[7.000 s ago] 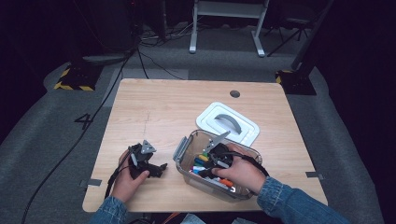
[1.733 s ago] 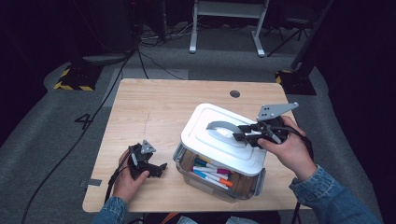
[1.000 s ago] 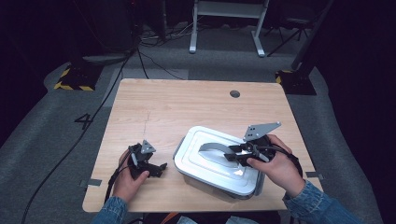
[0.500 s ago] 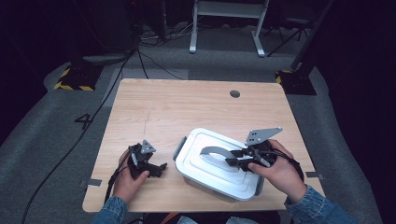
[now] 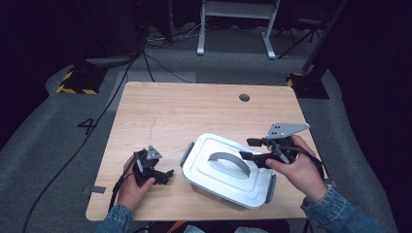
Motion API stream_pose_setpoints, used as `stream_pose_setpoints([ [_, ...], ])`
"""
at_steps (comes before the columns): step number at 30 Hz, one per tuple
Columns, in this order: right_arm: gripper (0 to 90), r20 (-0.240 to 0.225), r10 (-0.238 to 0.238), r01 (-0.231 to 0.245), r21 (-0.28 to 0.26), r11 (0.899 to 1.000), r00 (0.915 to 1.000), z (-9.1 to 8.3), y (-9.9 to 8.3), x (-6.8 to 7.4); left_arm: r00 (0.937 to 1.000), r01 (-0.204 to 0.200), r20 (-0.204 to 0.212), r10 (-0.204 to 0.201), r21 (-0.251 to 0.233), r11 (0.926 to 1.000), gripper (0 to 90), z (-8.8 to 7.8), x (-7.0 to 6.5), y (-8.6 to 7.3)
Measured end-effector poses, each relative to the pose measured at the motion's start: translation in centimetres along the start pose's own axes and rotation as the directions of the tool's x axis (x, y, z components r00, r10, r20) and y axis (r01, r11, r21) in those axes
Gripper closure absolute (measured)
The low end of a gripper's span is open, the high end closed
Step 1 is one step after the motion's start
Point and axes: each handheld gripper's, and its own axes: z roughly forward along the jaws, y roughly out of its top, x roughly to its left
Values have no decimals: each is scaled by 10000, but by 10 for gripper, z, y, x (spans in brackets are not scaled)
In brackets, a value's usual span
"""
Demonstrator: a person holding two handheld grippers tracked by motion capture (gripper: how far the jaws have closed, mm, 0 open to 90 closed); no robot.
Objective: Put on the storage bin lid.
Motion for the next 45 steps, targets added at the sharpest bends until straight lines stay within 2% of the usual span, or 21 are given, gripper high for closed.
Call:
stream_pose_setpoints([
  [3, 460, 335, 243, -231, -347, 9991, 9991, -11, 4, -11, 10000, 41, 14, -41, -20, 10000, 6, 0, 0, -1],
  [5, 458, 780, 416, -372, -563, 9977, 9961, -23, 2, -23, 10000, 44, -7, -44, -41, 10000, 6, 0, 0, -1],
  [7, 458, 864, 487, -439, -572, 9974, 9951, -26, 1, -26, 10000, 80, -26, -80, -29, 10000, 6, -1, 0, -1],
  [10, 458, 1397, 830, -762, -532, 9957, 9867, -37, -8, -42, 9999, 79, -72, -79, -18, 10000, 6, -3, 0, -4],
  [13, 458, 1610, 994, -921, -518, 9944, 9819, -41, -15, -49, 9999, 60, -83, -61, -24, 10000, 6, -4, 0, -5],
  [18, 458, 2059, 1470, -1396, -504, 9889, 9675, -52, -33, -67, 10000, 10, -3, -10, -9, 10000, 6, -6, 1, -7],
  [23, 456, 2386, 1995, -1930, -503, 9799, 9504, -59, -51, -81, 10000, 20, -4, -20, 5, 10000, 6, -6, 1, -7],
  [25, 454, 2651, 2281, -2228, -502, 9736, 9369, -63, -64, -90, 10000, 15, 7, -15, 3, 10000, 6, -6, 1, -7],
  [26, 454, 2651, 2281, -2228, -502, 9736, 9369, -63, -64, -90, 10000, 23, 2, -23, 2, 10000, 6, -6, 1, -7],
  [28, 450, 2771, 2406, -2373, -459, 9704, 9302, -64, -71, -94, 10000, 25, 5, -25, 3, 10000, 6, -6, 1, -7],
  [29, 446, 2900, 2599, -2613, -347, 9646, 9210, -65, -81, -99, 10000, 0, -6, 0, -13, 10000, 6, -6, 1, -7],
  [31, 446, 2933, 2665, -2689, -332, 9626, 9181, -65, -84, -101, 10000, 9, 4, -9, -3, 10000, 6, -6, 1, -7],
  [32, 445, 2998, 2757, -2800, -294, 9595, 9133, -66, -90, -103, 10000, -41, 4, 41, -29, 10000, 6, -6, 2, -7],
  [33, 443, 3149, 2905, -2977, -260, 9543, 9036, -67, -99, -106, 10000, -42, 3, 42, -31, 10000, 4, -6, 2, -7],
  [35, 442, 3207, 2920, -3005, -237, 9535, 9010, -67, -102, -107, 10000, -39, 29, 39, -14, 10000, 3, -6, 2, -7],
  [39, 433, 3327, 3272, -3416, -161, 9397, 8844, -68, -122, -111, 10000, -50, 35, 50, -11, 10000, 2, -6, 2, -7],
  [40, 430, 3385, 3433, -3612, -110, 9324, 8761, -67, -132, -113, 10000, -38, 54, 38, 6, 10000, 3, -6, 2, -6],
  [41, 430, 3385, 3433, -3612, -110, 9324, 8761, -67, -132, -113, 10000, -43, 53, 43, 7, 10000, 3, -6, 2, -6],
  [45, 412, 3496, 3662, -3901, -22, 9208, 8624, -65, -154, -116, 10000, -21, 57, 21, -5, 10000, 3, -5, 3, -6],
])
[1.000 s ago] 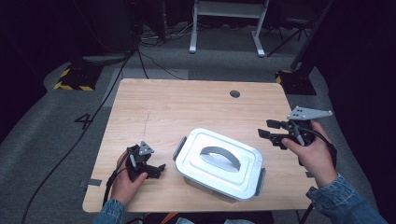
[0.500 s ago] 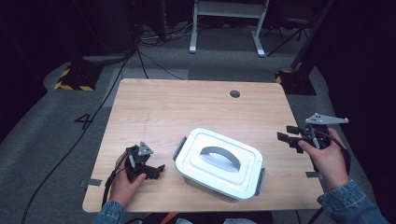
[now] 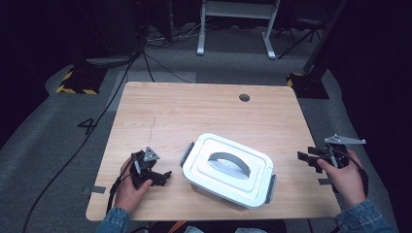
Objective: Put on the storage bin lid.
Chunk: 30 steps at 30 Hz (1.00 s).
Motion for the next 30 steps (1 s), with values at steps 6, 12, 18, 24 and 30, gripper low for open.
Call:
stream_pose_setpoints([
  [6, 390, 19, 189, -190, 501, 9986, 9998, 16, -28, -10, 10000, 6, 0, -6, -1, 10000, 2, 0, 0, 0],
  [12, 374, -60, 341, -337, 541, 9980, 9994, 29, -50, -14, 10000, 3, -1, -3, 0, 10000, 3, 0, 0, 0],
  [18, 355, 89, -99, 94, 469, 9989, 9999, 38, -64, -9, 10000, 1, -1, -1, 0, 10000, 3, 0, 0, 0],
  [24, 262, 345, -909, 905, 132, 9958, 9953, 46, -71, -2, 10000, 2, -2, -2, -1, 10000, 3, 0, 0, 0],
  [30, 139, 425, -1360, 1356, 128, 9907, 9898, 52, -72, 5, 10000, -2, -7, 2, -1, 10000, 3, 0, 0, 0],
])
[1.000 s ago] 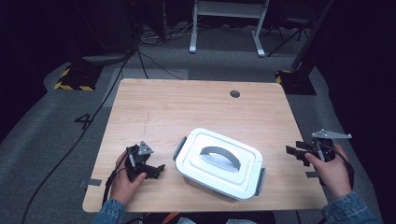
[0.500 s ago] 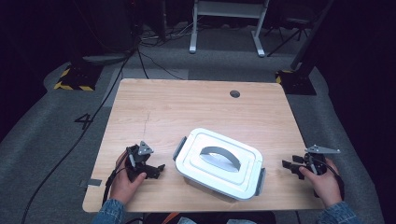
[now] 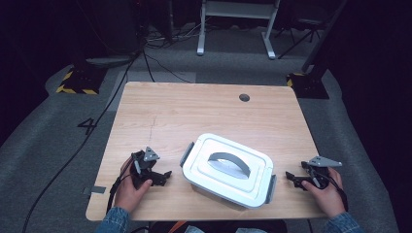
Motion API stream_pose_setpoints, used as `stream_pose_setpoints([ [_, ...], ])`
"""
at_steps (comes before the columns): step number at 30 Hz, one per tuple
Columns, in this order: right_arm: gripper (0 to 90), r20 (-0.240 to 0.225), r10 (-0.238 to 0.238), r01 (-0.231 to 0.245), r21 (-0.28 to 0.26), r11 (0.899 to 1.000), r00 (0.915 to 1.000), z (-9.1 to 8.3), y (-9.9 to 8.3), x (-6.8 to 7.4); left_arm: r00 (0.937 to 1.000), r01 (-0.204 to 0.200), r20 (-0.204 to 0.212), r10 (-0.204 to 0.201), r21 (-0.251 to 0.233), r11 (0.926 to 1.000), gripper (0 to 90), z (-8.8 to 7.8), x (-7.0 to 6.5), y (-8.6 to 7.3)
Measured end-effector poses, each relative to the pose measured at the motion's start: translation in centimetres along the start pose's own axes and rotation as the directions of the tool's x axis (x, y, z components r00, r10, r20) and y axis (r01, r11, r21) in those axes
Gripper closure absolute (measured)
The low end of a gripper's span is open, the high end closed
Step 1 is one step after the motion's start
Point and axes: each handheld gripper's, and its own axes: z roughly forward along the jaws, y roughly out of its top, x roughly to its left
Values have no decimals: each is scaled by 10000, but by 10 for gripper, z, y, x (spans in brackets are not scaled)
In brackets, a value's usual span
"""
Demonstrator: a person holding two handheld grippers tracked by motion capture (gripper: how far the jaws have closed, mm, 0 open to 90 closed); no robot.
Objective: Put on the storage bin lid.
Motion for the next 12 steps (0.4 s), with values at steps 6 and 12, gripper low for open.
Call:
stream_pose_setpoints([
  [6, 138, 4, -3, 3, -7, 10000, 10000, 0, 0, 0, 10000, 4, 5, -4, 1, 10000, 3, 0, 0, 0],
  [12, 101, 217, 171, -173, 53, 9998, 9996, 1, 0, 0, 9999, 65, -109, -65, 9, 10000, 2, 0, 0, 0],
])
